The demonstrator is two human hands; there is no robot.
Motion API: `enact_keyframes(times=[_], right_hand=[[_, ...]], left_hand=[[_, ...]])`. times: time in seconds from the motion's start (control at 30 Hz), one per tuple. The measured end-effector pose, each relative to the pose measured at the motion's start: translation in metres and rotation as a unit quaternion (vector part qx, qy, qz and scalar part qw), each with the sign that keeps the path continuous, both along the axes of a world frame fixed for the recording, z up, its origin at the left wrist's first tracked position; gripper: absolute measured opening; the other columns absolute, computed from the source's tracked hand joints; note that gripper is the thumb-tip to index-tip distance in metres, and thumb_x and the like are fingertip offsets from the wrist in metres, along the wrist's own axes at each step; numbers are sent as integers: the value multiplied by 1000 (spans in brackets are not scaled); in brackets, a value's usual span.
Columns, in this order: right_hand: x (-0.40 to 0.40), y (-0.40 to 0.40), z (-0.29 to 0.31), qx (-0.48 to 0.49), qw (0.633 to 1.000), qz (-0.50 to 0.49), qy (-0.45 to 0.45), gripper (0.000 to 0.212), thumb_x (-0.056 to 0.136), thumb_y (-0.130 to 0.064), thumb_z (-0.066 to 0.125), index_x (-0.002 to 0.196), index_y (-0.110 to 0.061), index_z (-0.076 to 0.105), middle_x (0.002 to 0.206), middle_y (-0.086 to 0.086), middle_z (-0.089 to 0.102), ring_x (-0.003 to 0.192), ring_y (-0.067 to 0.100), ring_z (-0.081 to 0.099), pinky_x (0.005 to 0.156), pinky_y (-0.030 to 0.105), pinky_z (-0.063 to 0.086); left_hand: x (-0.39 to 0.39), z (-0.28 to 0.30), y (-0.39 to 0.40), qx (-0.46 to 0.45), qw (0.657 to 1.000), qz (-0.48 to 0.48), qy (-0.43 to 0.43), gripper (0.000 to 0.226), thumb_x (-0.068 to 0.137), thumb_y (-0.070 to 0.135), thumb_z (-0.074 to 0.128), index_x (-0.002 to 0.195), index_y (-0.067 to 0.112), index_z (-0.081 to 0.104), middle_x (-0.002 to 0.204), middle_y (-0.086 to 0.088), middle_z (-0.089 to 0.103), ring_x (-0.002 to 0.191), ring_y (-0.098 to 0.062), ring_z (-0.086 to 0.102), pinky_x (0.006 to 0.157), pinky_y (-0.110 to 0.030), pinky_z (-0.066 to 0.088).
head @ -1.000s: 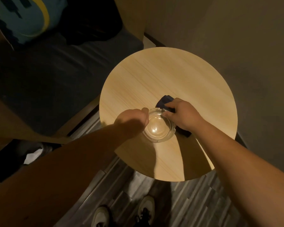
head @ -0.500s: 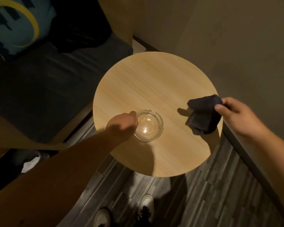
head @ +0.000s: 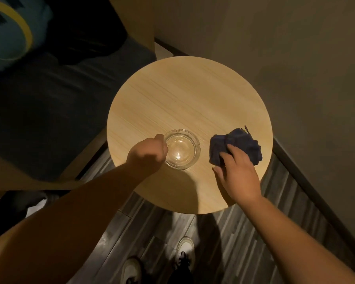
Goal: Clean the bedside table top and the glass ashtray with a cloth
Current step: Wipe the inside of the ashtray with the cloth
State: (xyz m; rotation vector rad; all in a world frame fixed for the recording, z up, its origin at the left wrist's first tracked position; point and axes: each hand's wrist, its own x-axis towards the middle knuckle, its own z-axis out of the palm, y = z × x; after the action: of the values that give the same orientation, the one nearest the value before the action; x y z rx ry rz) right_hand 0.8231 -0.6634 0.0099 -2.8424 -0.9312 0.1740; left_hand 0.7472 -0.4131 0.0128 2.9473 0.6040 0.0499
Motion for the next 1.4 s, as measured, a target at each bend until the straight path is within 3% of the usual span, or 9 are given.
enact_keyframes(times=[0.1, 0.2, 0.33, 0.5, 0.63, 0.87, 1.1, 1.23, 1.4], right_hand=[[-4, -17, 6, 13, 999, 0, 30, 61, 81, -37, 71, 133, -12, 50, 142, 13, 45, 129, 30, 43, 106, 41, 35], [20, -41, 21, 38, 998, -8, 42, 64, 85, -41, 65, 140, -16, 42, 147, 7, 39, 136, 25, 34, 111, 40, 24], [45, -52, 23, 60, 996, 7, 68, 51, 89, -24, 58, 137, -13, 44, 140, 10, 48, 130, 28, 42, 108, 43, 33], [75, -46, 26, -43, 996, 12, 77, 35, 87, -20, 53, 123, -19, 52, 104, 9, 60, 97, 31, 53, 79, 39, 42], [84, -51, 35, -125, 990, 35, 56, 23, 91, -33, 53, 107, -19, 61, 103, 6, 57, 102, 29, 49, 86, 40, 38], [83, -79, 58, 72, 986, 9, 153, 8, 90, -24, 59, 92, -18, 65, 88, -3, 59, 88, 21, 55, 74, 36, 44], [116, -57, 110, 214, 973, -80, 27, 19, 91, -19, 57, 107, -17, 66, 99, -1, 65, 91, 14, 56, 78, 31, 46], [91, -75, 94, 172, 984, 1, -47, 23, 86, -13, 59, 108, -13, 66, 107, 5, 68, 100, 21, 60, 87, 32, 45], [37, -110, 38, 59, 985, 66, 150, 26, 87, -19, 63, 112, -24, 66, 109, -3, 69, 101, 15, 62, 92, 39, 49]], left_hand=[[-5, 0, -4, -68, 997, 7, -20, 22, 98, 22, 46, 103, 5, 59, 86, -12, 62, 67, -23, 59, 59, -34, 51], [5, 27, -43, -32, 994, -50, -90, 29, 89, 22, 55, 113, 7, 62, 105, -13, 65, 89, -29, 62, 72, -42, 53], [36, 39, -109, -92, 975, -180, -87, 29, 90, 25, 45, 104, 9, 65, 96, -11, 65, 83, -29, 60, 71, -40, 46], [87, 22, -128, -27, 978, -145, 147, 31, 94, 27, 52, 124, 20, 49, 122, -4, 55, 113, -26, 48, 91, -39, 33], [93, 19, -124, 16, 972, -180, 152, 28, 95, 27, 52, 121, 19, 50, 117, -5, 58, 109, -27, 50, 89, -40, 33], [86, 48, -96, -30, 966, -246, 77, 29, 97, 33, 46, 120, 18, 53, 112, -9, 54, 101, -27, 51, 85, -38, 35], [120, 108, -80, -104, 959, -233, -128, 14, 92, 22, 54, 104, 15, 59, 100, -3, 57, 91, -19, 52, 84, -33, 38], [92, 85, -87, -90, 962, -243, -91, 14, 92, 20, 54, 104, 16, 60, 91, -2, 65, 85, -21, 58, 85, -37, 44], [29, 27, -102, -90, 947, -307, 10, 3, 85, 17, 68, 85, 16, 64, 57, -1, 59, 47, -15, 55, 61, -37, 54]])
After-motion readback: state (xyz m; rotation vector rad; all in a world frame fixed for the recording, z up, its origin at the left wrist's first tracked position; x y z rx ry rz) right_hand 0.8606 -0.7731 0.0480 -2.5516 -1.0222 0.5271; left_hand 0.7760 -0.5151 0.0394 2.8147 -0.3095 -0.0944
